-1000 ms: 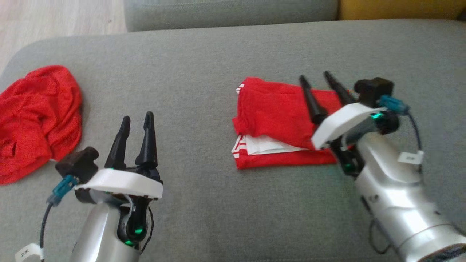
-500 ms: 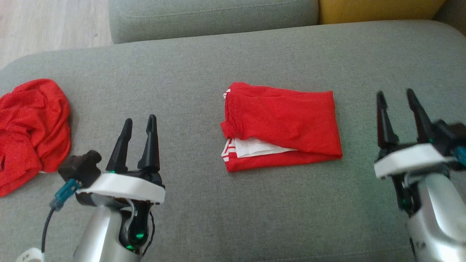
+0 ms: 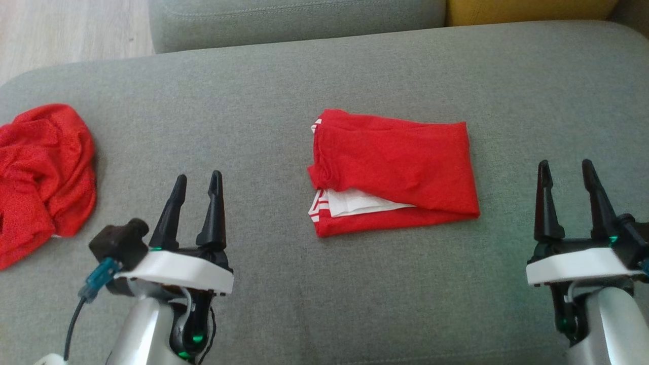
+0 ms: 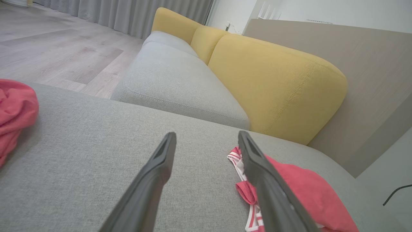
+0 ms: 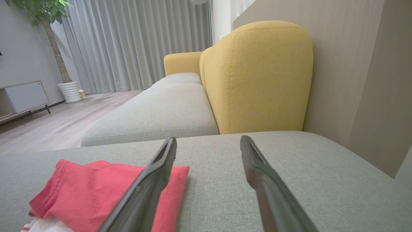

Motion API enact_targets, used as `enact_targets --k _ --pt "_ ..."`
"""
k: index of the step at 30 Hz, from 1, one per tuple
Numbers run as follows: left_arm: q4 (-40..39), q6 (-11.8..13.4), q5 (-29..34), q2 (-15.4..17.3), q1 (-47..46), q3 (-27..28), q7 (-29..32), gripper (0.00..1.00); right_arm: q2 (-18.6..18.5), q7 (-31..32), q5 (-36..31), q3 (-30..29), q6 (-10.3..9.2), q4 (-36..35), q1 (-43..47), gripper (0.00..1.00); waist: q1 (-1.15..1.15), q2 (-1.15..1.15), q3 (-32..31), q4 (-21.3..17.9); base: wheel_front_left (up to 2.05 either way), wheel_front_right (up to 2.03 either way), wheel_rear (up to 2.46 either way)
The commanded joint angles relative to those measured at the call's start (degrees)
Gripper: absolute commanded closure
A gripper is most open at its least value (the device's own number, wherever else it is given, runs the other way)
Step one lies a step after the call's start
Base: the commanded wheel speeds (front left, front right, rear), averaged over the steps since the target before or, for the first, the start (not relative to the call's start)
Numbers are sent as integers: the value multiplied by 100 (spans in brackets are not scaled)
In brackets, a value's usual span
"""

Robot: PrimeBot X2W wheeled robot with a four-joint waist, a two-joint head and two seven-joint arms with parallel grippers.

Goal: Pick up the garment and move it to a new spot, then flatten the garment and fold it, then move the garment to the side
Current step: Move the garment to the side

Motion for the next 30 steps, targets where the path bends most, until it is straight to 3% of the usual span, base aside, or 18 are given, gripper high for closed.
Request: enact_targets --k 1,10,21,30 --pt "-200 -7 22 51 -148 126 -70 0 -7 -60 -57 107 39 -227 -87 0 0 0 11 19 0 0 0" --pt "-175 -10 -28 51 -220 41 -70 0 9 63 -129 175 39 -176 -182 0 0 0 161 106 0 0 0" --pt "-120 -34 -53 51 -511 -119 -70 0 96 841 249 537 39 442 -707 0 0 0 671 319 0 0 0" --pt "-78 -33 -107 51 -774 -255 -70 0 214 1459 606 158 39 988 -1243 0 0 0 1069 553 0 0 0"
